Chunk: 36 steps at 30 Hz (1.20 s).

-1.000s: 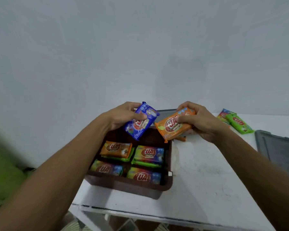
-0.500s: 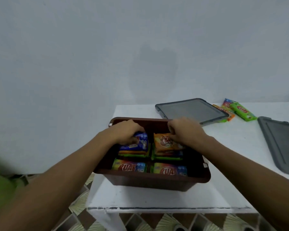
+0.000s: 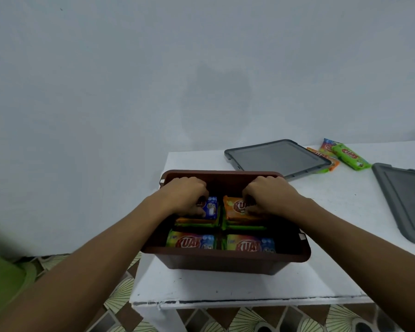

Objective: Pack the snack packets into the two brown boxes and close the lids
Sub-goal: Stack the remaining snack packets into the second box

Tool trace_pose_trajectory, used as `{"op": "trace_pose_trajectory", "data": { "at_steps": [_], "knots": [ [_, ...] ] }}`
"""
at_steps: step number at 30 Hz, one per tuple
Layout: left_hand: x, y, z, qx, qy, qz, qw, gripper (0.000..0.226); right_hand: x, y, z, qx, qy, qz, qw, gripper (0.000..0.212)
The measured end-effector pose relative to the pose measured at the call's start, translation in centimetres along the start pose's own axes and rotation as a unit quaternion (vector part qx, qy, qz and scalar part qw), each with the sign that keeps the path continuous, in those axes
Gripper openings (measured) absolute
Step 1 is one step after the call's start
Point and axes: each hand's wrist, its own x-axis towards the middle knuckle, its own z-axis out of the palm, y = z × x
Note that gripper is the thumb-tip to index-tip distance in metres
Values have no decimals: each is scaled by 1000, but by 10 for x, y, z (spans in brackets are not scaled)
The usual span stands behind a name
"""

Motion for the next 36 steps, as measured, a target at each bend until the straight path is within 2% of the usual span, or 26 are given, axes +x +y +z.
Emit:
{"op": "trace_pose_trajectory", "data": {
  "at_steps": [3, 6, 9, 12, 17, 21, 24, 30, 33, 36],
  "knots": [
    [5, 4, -3, -13, 4, 12, 1000, 44, -3, 5, -1, 21, 14, -4, 1000, 22],
    [14, 17, -16, -192, 34, 33, 980, 35, -14, 21, -6, 136, 36, -31, 989, 12],
    [33, 35, -32, -291, 114, 30, 949, 23, -34, 53, -5, 246, 149, -52, 956, 3],
    [60, 58, -46, -311, 167, 27, 935, 16, -59, 104, 13, 260, 220, -1, 940, 4],
    [121, 116, -67, -315, 194, 33, 928, 16, -103, 209, 57, 245, 162, 124, 948, 6],
    [185, 169, -74, -268, 118, 48, 955, 20, -122, 277, 85, 232, 105, 169, 952, 10],
    [232, 205, -71, -221, 81, 55, 970, 23, -121, 320, 101, 235, 94, 194, 948, 16],
    [309, 240, -55, -149, 101, 1, 984, 37, -92, 376, 108, 211, 86, 249, 941, 38],
    [329, 237, -47, -129, 57, -62, 988, 58, -76, 392, 106, 220, 61, 255, 940, 48],
    [336, 226, -39, -106, 38, -88, 990, 61, -62, 399, 110, 260, 25, 250, 932, 57]
  ]
}}
